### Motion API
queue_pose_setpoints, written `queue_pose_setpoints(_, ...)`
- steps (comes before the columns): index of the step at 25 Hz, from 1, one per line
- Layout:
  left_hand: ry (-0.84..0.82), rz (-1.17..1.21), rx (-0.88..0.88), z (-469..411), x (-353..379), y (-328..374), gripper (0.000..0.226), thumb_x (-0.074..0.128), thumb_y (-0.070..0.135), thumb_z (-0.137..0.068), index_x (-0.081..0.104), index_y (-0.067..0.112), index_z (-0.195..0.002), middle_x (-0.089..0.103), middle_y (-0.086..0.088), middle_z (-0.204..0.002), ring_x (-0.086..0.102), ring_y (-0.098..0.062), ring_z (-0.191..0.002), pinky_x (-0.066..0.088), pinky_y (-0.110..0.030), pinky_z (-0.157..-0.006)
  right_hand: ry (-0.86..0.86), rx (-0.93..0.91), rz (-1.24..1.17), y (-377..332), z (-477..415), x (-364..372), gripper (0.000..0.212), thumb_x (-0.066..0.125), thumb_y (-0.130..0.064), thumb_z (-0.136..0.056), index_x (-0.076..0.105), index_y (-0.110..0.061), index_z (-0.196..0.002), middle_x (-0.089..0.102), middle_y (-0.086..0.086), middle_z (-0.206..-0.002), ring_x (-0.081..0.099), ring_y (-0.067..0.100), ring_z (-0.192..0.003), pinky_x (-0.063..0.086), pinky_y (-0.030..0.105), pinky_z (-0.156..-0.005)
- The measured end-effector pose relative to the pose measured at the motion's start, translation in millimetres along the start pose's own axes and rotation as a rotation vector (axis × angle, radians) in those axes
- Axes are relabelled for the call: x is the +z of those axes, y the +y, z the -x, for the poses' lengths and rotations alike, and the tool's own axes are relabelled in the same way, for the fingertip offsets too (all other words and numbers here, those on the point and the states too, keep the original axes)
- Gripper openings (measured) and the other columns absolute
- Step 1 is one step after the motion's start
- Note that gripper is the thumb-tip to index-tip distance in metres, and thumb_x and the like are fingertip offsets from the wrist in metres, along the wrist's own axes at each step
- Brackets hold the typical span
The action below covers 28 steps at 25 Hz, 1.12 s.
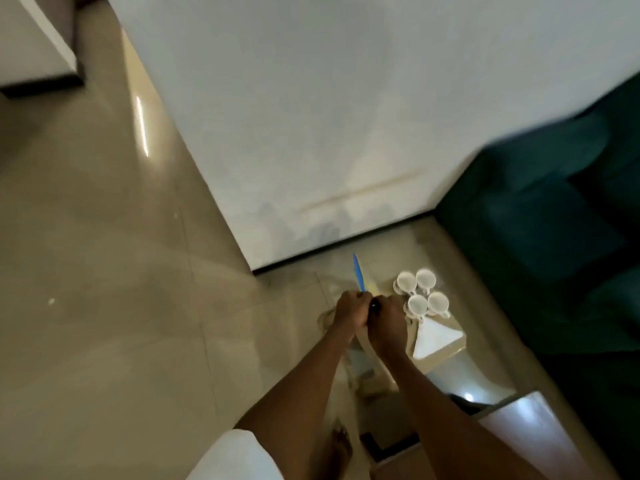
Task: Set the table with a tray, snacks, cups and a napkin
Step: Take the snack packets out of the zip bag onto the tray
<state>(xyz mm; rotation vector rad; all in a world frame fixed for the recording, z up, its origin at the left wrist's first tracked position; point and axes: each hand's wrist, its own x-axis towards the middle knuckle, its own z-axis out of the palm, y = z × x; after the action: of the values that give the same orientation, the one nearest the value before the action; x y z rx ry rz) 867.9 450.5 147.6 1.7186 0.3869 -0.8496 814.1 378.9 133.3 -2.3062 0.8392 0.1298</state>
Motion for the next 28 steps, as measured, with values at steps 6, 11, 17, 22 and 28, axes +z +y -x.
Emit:
queue_pose_setpoints(6,0.032,-0.151,0.316,108,-20,164,0.028,0.065,0.015,-0.094,0.076,-0.010,-0.099,0.074,-0.024,-0.089,0.076,-0.041,-0.092,0.063,-0.053,-0.081,0.179,-0.098,-0.233,-111,17,-143,0.015,0.060,-0.006,-0.089,0.075,-0.007,-0.086,0.067,0.010,-0.093,0.065,0.025,-0.080,0.044,0.027,-0.062)
queue_pose_setpoints(11,-0.007,-0.015,0.531,192,-32,273,0.036,0.071,0.031,-0.094,0.077,-0.005,-0.095,0.078,-0.020,-0.088,0.078,-0.032,-0.080,0.067,-0.046,-0.071,0.305,-0.224,-0.537,-193,42,-258,0.024,0.052,-0.013,-0.104,0.075,-0.003,-0.108,0.072,0.010,-0.107,0.072,0.018,-0.085,0.062,0.024,-0.075)
queue_pose_setpoints(17,-0.162,-0.056,0.759,281,-9,369,0.030,0.069,0.019,-0.092,0.074,-0.010,-0.099,0.076,-0.026,-0.092,0.075,-0.033,-0.076,0.066,-0.049,-0.072,0.524,-0.253,-0.678,-234,77,-382,0.024,0.053,-0.007,-0.098,0.077,-0.004,-0.099,0.078,0.009,-0.093,0.076,0.025,-0.087,0.062,0.047,-0.085)
queue_pose_setpoints(22,-0.297,-0.190,0.888,347,57,397,0.032,0.075,0.024,-0.086,0.075,-0.006,-0.095,0.078,-0.022,-0.091,0.079,-0.035,-0.084,0.067,-0.049,-0.072,0.751,-0.184,-0.698,-202,115,-458,0.026,0.050,-0.004,-0.096,0.075,-0.003,-0.089,0.074,0.009,-0.084,0.073,0.026,-0.082,0.062,0.042,-0.073)
queue_pose_setpoints(28,-0.540,-0.307,0.854,409,172,306,0.026,0.068,0.020,-0.088,0.071,-0.006,-0.089,0.075,-0.021,-0.085,0.078,-0.033,-0.079,0.066,-0.049,-0.067,0.864,0.069,-0.563,-72,211,-498,0.020,0.060,-0.003,-0.088,0.080,-0.006,-0.091,0.073,0.003,-0.077,0.067,0.015,-0.071,0.057,0.030,-0.059)
